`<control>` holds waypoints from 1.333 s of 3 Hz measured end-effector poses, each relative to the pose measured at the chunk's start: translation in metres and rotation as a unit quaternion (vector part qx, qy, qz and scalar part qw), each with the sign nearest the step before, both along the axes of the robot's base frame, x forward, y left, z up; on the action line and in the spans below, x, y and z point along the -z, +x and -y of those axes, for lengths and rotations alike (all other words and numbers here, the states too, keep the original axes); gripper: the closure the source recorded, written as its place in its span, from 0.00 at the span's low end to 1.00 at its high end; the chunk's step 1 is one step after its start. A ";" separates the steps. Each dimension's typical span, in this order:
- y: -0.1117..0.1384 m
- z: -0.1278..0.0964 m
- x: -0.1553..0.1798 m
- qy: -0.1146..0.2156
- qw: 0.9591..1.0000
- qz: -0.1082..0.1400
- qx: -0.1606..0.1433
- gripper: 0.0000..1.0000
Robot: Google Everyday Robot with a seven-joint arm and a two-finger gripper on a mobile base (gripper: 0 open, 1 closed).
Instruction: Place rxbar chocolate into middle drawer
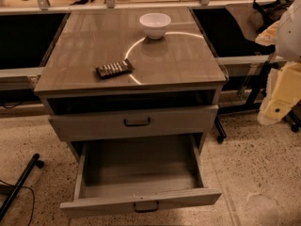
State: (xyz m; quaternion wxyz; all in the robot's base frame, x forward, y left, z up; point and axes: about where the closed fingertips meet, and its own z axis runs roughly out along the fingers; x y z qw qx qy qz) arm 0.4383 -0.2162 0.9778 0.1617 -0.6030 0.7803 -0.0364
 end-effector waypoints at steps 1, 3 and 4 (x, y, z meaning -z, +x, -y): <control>0.000 -0.001 -0.001 0.001 1.000 0.002 0.000 0.00; 0.054 -0.047 0.008 0.089 0.995 0.009 -0.049 0.00; 0.081 -0.078 0.020 0.139 0.988 0.006 -0.070 0.00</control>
Offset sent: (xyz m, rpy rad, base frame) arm 0.0690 0.0549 -0.0056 0.2575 -0.0253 0.1322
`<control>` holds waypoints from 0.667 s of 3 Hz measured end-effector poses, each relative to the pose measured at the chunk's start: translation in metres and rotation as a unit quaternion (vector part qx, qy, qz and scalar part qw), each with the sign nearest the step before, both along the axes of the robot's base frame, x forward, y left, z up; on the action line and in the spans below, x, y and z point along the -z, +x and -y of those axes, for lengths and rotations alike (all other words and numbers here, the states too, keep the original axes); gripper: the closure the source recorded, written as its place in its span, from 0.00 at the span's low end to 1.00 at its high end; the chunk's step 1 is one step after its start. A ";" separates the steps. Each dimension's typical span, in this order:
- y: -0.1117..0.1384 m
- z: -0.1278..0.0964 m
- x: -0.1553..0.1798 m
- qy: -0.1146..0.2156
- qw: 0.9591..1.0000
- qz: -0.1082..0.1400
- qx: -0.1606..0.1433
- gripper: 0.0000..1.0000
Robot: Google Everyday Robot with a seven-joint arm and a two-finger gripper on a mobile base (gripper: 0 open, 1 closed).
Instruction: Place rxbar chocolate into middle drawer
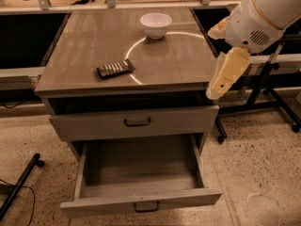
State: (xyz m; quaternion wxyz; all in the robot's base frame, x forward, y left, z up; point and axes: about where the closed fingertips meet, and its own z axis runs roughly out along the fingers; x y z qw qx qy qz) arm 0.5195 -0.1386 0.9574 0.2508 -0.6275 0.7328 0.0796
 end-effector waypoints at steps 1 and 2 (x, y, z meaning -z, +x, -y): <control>0.000 0.000 0.000 0.000 1.000 0.000 0.000 0.00; 0.018 -0.014 0.002 0.009 1.000 0.007 -0.019 0.00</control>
Offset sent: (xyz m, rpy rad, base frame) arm 0.0411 0.0285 -0.0048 0.0405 -0.0301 0.0829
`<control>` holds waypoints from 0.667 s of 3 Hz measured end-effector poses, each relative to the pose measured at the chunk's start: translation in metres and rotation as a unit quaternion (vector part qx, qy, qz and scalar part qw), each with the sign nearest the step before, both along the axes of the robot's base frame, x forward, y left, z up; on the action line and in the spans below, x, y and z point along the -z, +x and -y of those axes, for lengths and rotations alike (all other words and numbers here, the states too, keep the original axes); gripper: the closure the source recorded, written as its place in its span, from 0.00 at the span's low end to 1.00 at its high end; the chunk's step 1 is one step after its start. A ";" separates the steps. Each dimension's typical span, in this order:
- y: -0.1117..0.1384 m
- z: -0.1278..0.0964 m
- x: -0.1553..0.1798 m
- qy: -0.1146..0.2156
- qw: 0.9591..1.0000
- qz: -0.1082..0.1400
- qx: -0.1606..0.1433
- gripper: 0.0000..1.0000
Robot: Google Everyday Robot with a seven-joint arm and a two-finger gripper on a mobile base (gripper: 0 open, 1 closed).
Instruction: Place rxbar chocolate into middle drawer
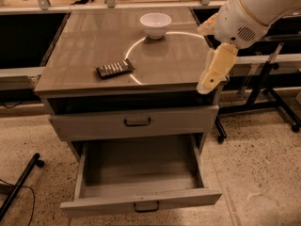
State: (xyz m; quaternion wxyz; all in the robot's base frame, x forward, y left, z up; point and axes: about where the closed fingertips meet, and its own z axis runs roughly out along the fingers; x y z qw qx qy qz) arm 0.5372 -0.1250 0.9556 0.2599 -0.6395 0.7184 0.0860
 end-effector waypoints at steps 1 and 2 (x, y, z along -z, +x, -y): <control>0.026 -0.023 0.006 -0.004 1.000 0.001 -0.022 0.00; 0.063 -0.078 0.036 -0.008 0.998 -0.003 -0.056 0.00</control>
Offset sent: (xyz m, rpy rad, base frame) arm 0.0708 0.0818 -0.0301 -0.0354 -0.0050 0.1257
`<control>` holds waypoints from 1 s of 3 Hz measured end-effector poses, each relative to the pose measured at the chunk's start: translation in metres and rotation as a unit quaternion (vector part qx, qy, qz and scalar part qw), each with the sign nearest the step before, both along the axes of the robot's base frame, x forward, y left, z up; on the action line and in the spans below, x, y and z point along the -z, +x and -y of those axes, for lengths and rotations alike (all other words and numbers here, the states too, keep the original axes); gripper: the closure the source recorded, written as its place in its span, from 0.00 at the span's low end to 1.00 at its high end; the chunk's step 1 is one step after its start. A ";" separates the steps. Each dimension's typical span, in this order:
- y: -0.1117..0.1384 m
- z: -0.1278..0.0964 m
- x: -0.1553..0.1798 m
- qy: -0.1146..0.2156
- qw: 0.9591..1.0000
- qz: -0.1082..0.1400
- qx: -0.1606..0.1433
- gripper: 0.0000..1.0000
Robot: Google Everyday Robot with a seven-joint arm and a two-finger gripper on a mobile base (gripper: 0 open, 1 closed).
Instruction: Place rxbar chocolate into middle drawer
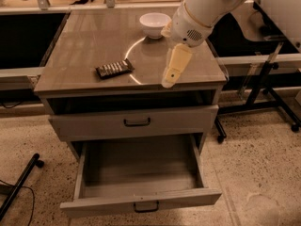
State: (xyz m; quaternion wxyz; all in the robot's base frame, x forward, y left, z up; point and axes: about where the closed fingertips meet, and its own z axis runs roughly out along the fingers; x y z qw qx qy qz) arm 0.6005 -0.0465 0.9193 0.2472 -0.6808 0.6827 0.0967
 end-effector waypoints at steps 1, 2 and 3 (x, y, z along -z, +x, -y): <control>0.003 -0.003 0.000 0.001 1.000 0.003 -0.006 0.00; 0.019 -0.021 0.000 0.009 0.999 0.018 -0.039 0.00; 0.036 -0.045 0.004 0.019 0.997 0.029 -0.074 0.00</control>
Offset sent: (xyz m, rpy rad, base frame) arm 0.0354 0.0376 0.0031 0.0358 -0.0727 0.1468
